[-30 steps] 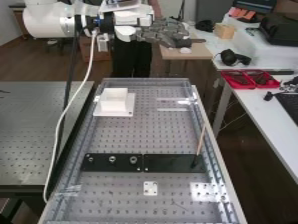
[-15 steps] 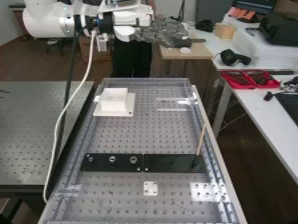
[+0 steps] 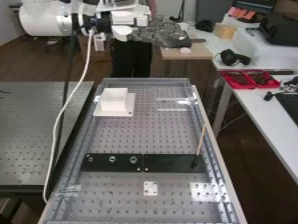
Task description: Grab the pcb board and place it in the clear container
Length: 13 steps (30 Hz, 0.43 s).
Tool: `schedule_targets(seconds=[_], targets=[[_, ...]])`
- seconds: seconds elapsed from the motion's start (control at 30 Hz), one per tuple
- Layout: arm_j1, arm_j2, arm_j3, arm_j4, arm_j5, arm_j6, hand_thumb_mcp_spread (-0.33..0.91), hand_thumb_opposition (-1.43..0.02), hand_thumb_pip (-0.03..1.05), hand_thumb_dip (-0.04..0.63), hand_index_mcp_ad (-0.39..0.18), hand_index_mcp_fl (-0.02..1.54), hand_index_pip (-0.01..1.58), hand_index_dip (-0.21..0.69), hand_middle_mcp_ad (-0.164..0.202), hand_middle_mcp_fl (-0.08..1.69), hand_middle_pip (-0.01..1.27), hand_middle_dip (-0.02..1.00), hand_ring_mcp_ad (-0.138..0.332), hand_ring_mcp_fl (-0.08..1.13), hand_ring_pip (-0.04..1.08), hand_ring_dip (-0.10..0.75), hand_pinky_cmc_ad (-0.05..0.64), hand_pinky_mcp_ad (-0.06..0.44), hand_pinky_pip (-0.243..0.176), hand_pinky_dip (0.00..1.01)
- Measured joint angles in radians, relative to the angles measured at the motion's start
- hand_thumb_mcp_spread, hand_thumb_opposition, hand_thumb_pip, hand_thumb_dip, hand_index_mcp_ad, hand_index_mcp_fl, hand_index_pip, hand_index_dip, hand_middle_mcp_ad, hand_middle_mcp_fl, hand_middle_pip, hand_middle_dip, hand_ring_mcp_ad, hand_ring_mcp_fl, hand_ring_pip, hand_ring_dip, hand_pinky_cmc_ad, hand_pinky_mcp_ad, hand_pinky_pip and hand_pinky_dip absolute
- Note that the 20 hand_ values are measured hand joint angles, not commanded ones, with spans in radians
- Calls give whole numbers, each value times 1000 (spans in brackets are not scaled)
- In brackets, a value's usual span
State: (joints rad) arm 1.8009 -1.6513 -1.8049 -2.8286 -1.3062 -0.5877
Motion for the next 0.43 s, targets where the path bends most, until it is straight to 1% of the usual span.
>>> schedule_targets(seconds=[0.43], targets=[[-2,1,2,-12,-3,1,330,-745,557,188,-42,218,96,265,75,152,133,157,192,0,101,-23,309,148,-96,625]])
